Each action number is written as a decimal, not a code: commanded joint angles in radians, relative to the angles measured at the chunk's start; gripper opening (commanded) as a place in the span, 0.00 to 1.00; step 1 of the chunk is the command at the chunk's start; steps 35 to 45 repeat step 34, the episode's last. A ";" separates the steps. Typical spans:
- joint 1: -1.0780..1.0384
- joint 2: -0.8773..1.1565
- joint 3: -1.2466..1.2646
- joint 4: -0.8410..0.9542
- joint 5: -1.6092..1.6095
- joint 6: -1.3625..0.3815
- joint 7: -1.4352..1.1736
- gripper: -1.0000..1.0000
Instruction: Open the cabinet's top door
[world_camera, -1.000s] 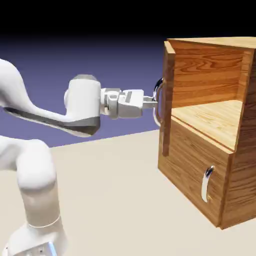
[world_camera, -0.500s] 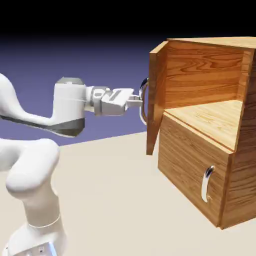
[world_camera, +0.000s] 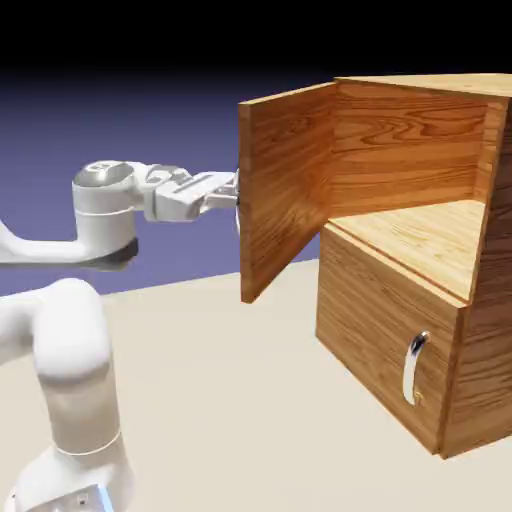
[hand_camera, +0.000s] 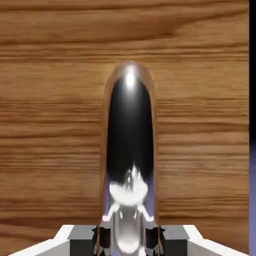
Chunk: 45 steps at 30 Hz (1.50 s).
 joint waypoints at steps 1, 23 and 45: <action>0.008 0.007 0.032 0.018 0.034 -0.045 -0.003 0.00; -0.409 0.146 0.582 0.749 0.462 -0.862 -0.056 0.00; -0.716 0.118 0.701 1.147 0.521 -1.157 -0.123 0.00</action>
